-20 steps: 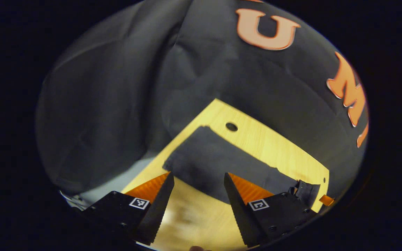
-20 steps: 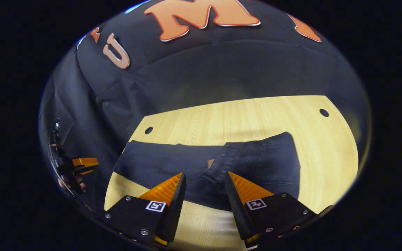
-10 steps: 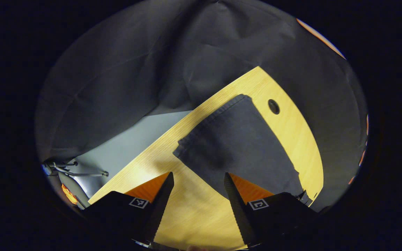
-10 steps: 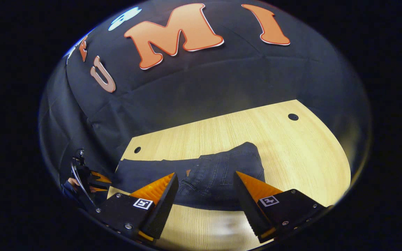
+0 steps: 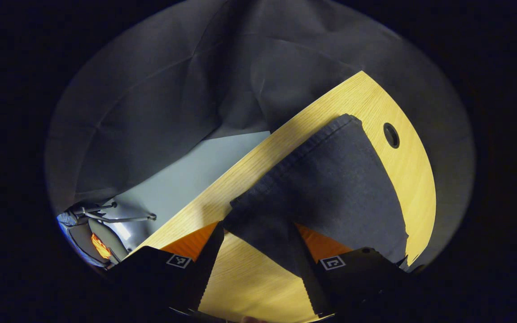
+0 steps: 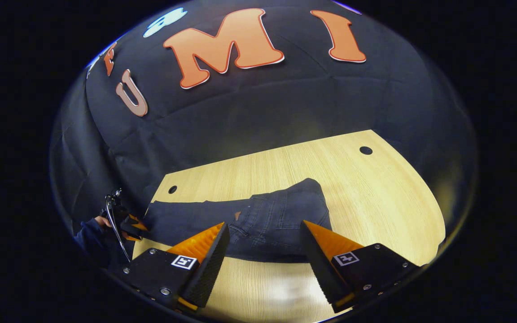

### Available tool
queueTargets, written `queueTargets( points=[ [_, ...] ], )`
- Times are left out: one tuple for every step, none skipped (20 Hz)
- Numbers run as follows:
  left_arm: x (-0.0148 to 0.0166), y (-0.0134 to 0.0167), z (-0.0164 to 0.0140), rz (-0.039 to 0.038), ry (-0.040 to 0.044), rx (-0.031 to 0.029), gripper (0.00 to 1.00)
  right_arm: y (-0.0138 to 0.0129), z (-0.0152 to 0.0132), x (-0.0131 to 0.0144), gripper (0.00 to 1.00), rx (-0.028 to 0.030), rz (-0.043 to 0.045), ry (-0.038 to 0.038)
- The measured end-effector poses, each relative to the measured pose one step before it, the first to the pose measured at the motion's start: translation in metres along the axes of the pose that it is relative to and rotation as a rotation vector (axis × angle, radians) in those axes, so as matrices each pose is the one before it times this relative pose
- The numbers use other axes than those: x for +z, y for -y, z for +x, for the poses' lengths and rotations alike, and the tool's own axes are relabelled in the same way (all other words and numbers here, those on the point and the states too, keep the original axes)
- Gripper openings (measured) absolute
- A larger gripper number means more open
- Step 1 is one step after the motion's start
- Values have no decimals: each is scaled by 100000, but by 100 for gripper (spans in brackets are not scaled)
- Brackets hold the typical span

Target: Grasp the waist and the cuffs of the jeans and fold them to make the two legs overlap; first hold the waist and fold one-third of the jeans toward the cuffs, then hold the cuffs and fold the remaining one-third in the same direction to finish folding.

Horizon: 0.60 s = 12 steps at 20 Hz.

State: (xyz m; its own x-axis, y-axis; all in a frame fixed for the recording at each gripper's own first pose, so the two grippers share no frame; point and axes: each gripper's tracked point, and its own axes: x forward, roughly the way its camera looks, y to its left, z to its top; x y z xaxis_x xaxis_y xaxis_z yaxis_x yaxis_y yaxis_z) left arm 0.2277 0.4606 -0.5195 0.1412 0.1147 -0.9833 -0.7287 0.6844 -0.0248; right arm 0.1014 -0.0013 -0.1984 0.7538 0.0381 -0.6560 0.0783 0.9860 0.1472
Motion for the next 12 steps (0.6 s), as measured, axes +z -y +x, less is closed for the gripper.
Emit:
queueTargets(
  points=[
    [-35,-30,344,1098,307,1527,87,-132,-121,-70,95,-217,168,166],
    [-129,-7,-228,155,818,1370,87,-276,-67,-190,95,-500,177,11],
    [262,331,157,1076,2262,515,88,-44,-99,-216,95,-408,558,82],
    [129,92,-136,648,2094,260,87,-311,-156,-116,95,48,1435,171],
    [0,367,184,-35,1452,88,88,-292,-31,-272,95,-63,1505,29],
    [130,83,2,1959,1976,-427,88,-330,-152,-321,95,443,845,-362],
    [146,-94,-208,2286,2005,-762,88,-7,10,-305,95,-570,166,-102],
    [-12,100,12,1433,2346,-746,87,5,-187,-226,95,-200,-86,-175],
    [323,349,159,2653,2087,-1335,84,-130,-227,-169,95,-309,193,-80],
    [19,440,70,3352,2464,-1836,84,-32,-284,-82,95,-42,256,205],
    [208,771,372,4325,2877,-1886,72,2,-316,-203,95,-100,34,-120],
    [252,854,175,4201,2275,-2300,59,307,-382,-234,95,-1260,-243,-42]
  ],
)
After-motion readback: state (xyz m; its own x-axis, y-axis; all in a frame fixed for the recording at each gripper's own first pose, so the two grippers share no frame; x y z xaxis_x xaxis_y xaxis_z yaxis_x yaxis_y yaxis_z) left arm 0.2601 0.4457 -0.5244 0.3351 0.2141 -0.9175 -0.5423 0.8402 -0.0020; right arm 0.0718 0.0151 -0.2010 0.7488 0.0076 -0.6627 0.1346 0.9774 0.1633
